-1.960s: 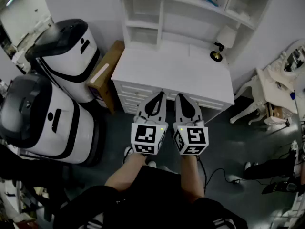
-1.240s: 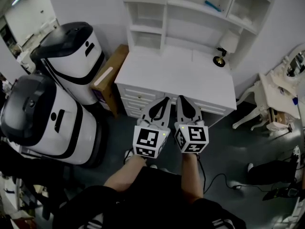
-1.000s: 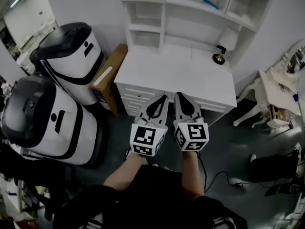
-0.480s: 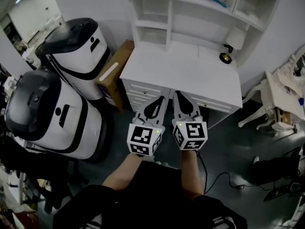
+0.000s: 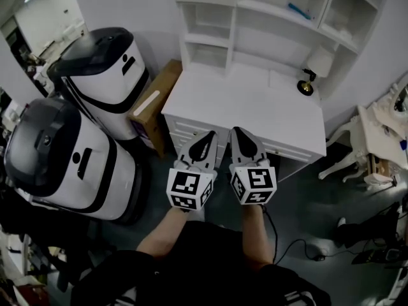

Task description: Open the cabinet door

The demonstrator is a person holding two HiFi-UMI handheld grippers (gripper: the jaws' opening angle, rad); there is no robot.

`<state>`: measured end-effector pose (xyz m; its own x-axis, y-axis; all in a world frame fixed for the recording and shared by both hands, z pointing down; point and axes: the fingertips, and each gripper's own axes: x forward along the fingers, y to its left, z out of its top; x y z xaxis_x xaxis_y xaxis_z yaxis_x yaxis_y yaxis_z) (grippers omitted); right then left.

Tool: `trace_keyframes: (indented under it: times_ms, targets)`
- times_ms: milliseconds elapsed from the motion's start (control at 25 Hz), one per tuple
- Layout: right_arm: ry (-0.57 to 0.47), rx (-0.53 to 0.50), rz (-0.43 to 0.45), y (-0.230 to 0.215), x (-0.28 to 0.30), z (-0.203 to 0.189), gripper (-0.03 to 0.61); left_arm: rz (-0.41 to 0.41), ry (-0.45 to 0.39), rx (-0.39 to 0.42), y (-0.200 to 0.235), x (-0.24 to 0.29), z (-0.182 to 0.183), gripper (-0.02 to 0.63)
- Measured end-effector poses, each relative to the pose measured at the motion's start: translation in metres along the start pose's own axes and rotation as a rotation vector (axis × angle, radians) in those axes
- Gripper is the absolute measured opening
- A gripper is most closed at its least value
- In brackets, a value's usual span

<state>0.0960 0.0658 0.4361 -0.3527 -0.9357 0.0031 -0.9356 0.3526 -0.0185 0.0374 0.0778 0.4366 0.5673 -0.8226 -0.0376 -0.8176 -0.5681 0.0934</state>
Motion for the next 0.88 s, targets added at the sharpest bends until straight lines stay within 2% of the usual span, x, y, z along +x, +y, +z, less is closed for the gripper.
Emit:
trace_keyframes:
  times_ms: [200,640,880]
  targets:
    - [-0.001,0.004,-0.026,-0.020,0.019,0.000,0.018,-0.022,0.001,-0.005,0.005,0.027,-0.002,0.012]
    - [0.039,0.038,-0.046,-0.046,0.092,-0.018,0.018,0.020,0.011,-0.069,0.060,0.082,-0.004,0.012]
    - [0.022,0.040,-0.063,-0.064,0.132,-0.007,0.018,0.030,0.036,-0.080,0.087,0.116,-0.009,0.012]
